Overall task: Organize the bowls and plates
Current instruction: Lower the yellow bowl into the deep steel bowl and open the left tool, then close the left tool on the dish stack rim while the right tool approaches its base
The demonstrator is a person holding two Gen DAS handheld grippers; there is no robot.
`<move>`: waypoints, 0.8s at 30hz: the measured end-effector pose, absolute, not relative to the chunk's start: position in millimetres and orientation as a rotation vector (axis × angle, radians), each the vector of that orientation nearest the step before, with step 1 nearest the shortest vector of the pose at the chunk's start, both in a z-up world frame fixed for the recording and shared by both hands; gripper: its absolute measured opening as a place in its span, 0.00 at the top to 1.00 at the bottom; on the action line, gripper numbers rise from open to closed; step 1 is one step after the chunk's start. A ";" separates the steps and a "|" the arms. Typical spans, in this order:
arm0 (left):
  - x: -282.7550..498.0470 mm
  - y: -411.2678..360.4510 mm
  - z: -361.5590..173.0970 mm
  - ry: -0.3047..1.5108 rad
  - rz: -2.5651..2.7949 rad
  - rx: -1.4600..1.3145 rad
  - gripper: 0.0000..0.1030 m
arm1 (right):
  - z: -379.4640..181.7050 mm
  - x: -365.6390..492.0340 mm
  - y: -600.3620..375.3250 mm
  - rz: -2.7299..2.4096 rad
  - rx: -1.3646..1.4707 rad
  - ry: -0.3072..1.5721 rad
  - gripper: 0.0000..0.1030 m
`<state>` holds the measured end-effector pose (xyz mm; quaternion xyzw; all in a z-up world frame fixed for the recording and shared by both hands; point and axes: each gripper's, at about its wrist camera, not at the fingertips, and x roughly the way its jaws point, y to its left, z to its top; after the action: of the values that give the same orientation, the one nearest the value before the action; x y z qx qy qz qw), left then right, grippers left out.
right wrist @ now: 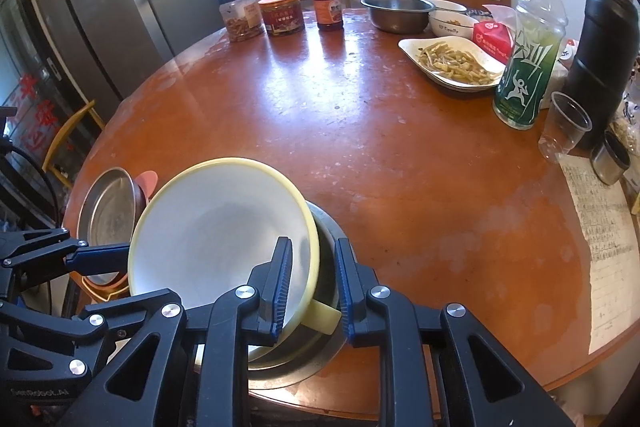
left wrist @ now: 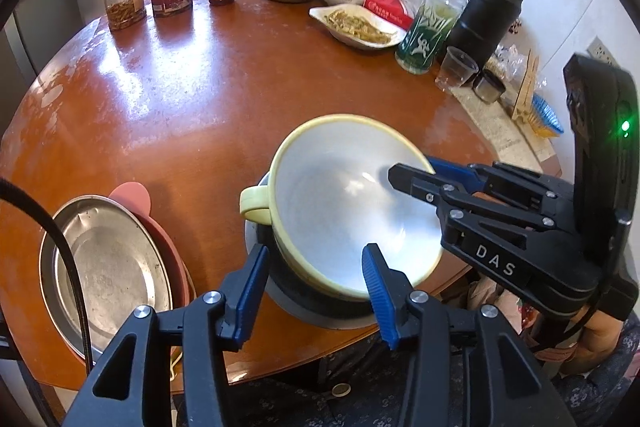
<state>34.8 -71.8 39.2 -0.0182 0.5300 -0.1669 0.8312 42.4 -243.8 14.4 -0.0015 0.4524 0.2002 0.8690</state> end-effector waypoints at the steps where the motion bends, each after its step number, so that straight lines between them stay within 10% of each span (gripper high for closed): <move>1: 34.7 -71.2 41.9 1.113 -0.359 -0.045 0.52 | 14.8 42.9 -244.6 0.416 -0.001 0.946 0.77; 24: 27.7 -51.6 69.1 1.018 -0.313 -0.080 0.43 | 38.2 36.5 -265.1 0.414 0.063 0.881 0.66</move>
<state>27.7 -51.6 69.1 -0.0380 0.4853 -0.1491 0.8607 36.5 -265.1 38.2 0.0303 0.4233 0.1990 0.8833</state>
